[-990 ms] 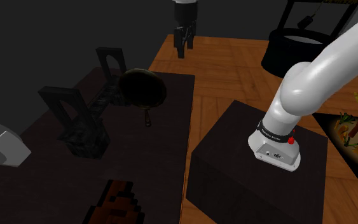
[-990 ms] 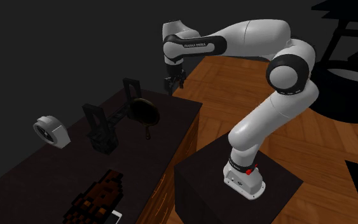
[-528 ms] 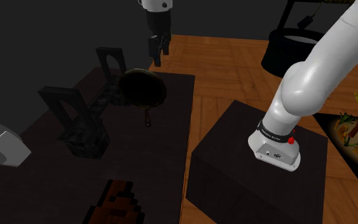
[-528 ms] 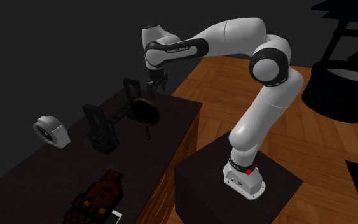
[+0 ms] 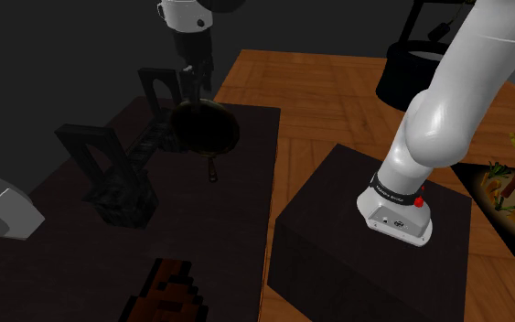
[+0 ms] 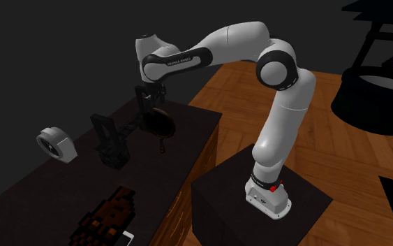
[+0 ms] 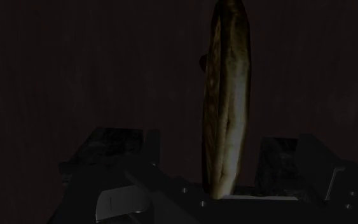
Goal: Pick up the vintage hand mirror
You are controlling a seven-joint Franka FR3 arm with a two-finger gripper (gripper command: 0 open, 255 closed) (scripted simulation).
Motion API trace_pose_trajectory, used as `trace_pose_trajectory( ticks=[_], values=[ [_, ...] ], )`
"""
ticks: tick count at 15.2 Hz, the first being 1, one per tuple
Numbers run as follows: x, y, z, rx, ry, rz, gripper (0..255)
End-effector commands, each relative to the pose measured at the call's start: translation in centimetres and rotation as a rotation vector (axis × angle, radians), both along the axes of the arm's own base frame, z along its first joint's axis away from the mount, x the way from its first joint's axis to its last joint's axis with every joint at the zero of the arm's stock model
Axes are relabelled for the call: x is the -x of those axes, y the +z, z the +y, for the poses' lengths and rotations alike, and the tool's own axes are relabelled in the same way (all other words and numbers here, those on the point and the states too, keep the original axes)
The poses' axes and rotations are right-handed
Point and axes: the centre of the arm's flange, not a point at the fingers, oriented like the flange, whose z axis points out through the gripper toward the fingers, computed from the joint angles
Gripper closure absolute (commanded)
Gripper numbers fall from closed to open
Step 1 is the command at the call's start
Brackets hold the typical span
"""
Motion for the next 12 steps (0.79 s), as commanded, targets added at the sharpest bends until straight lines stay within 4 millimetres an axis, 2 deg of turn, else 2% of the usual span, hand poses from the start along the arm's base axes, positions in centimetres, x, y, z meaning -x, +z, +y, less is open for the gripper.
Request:
trace_pose_trajectory(
  ticks=[1, 5, 7, 8, 12],
  values=[
    [-0.2, -0.9, 0.2, 0.0, 0.004, -0.002, 0],
    [-0.2, -3.0, 0.2, 0.0, 0.004, -0.002, 0],
    [-0.2, -3.3, 0.2, 0.0, 0.004, -0.002, 0],
    [-0.2, -3.3, 0.2, 0.0, 0.004, -0.002, 255],
    [-0.2, -3.3, 0.2, 0.0, 0.004, -0.002, 255]
  ],
)
